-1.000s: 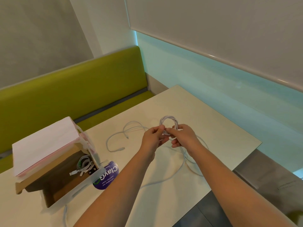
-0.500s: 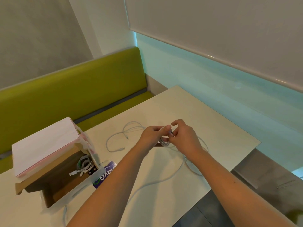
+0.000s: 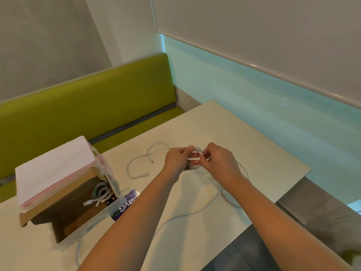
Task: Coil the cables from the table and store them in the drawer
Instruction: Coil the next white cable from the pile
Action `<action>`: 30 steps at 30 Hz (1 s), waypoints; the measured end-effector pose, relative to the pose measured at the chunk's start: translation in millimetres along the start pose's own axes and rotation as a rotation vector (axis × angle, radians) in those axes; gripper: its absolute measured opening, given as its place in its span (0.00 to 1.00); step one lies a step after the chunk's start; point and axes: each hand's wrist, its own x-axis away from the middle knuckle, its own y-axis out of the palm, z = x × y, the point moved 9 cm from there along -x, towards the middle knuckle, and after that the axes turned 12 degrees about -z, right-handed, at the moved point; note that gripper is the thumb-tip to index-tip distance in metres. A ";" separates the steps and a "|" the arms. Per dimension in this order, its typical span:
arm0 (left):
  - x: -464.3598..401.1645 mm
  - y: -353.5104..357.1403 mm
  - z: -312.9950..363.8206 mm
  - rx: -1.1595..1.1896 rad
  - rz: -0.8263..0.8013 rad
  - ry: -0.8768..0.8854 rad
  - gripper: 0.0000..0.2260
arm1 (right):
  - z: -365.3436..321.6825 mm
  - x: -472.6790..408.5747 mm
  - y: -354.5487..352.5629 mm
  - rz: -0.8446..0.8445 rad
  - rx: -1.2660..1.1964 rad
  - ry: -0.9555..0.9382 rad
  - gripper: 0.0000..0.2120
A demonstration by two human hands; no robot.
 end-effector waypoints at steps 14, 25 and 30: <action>7.1 -0.2 -9.8 0.235 -0.125 -0.018 0.11 | 27.9 3.1 28.2 -0.005 -1.016 0.311 0.07; 20.7 -43.4 -24.0 0.056 -0.117 -0.039 0.10 | 2.2 -7.1 70.1 -0.177 -0.959 0.314 0.11; 32.3 -74.2 -58.6 0.301 -0.055 -0.139 0.11 | -37.5 -9.9 76.5 -0.122 -0.569 0.135 0.09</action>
